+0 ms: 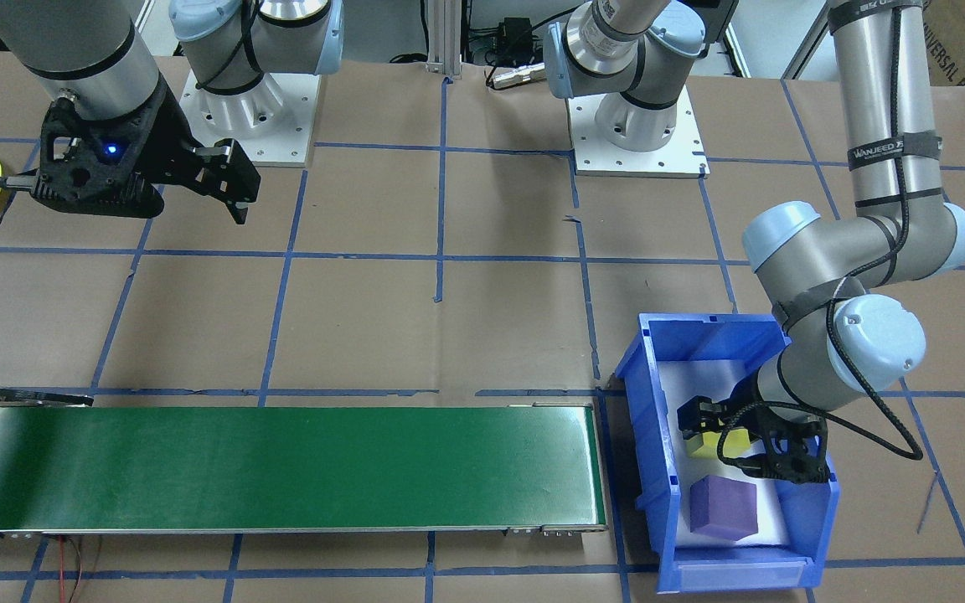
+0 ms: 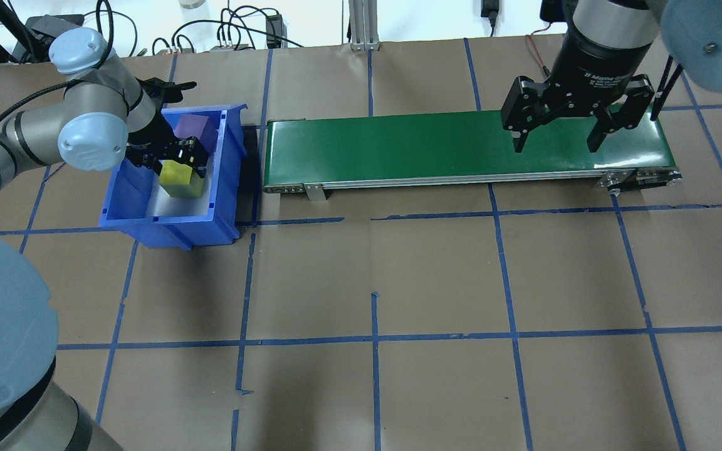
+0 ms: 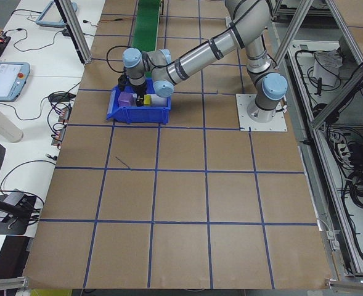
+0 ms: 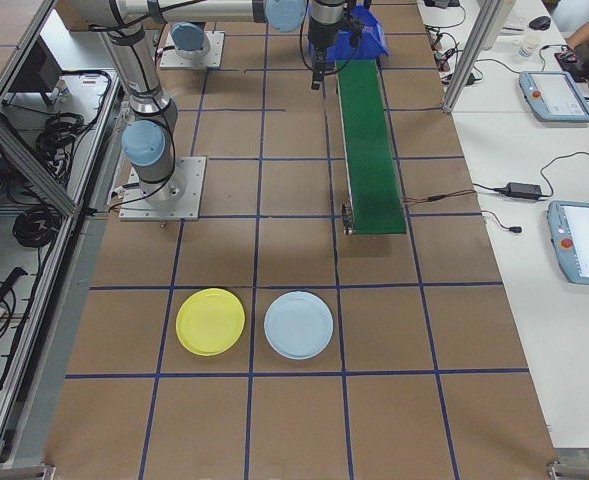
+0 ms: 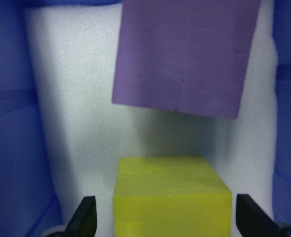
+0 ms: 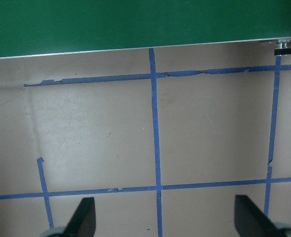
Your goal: Move block left to right into plate
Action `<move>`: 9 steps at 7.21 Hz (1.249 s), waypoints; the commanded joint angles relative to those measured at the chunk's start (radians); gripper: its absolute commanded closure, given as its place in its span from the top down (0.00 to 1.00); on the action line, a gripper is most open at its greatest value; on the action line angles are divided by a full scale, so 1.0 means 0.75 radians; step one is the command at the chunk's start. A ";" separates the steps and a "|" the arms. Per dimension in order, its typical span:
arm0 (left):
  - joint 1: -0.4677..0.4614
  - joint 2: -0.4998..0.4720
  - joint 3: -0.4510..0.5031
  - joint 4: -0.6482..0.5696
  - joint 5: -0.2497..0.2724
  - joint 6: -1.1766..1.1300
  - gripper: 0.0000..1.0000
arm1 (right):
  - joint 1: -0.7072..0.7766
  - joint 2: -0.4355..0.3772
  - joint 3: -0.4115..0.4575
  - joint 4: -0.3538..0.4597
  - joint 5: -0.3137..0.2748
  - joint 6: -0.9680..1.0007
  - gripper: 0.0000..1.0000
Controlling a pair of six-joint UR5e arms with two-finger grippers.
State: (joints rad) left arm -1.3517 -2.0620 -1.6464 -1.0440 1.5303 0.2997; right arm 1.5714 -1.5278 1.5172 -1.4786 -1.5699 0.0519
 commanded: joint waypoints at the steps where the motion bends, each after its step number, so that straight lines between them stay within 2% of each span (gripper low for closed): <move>1: -0.002 0.000 -0.001 0.001 -0.003 0.005 0.51 | -0.005 0.002 0.000 0.000 -0.007 -0.006 1.00; 2: -0.002 0.013 0.003 0.001 -0.003 0.003 0.51 | -0.007 0.002 0.002 -0.002 -0.011 -0.032 1.00; 6: -0.040 0.168 0.150 -0.072 -0.030 -0.070 0.49 | -0.015 0.002 0.000 -0.008 -0.011 -0.036 1.00; 8: -0.266 0.199 0.209 -0.054 -0.024 -0.261 0.49 | -0.015 0.002 0.000 -0.013 -0.009 -0.036 1.00; 9: -0.345 0.160 0.236 -0.052 -0.026 -0.331 0.49 | -0.017 0.002 0.000 -0.011 -0.009 -0.040 1.00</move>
State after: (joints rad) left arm -1.5270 -1.9242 -1.4974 -1.0862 1.5107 0.1285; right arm 1.5601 -1.5263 1.5171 -1.4867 -1.5775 0.0239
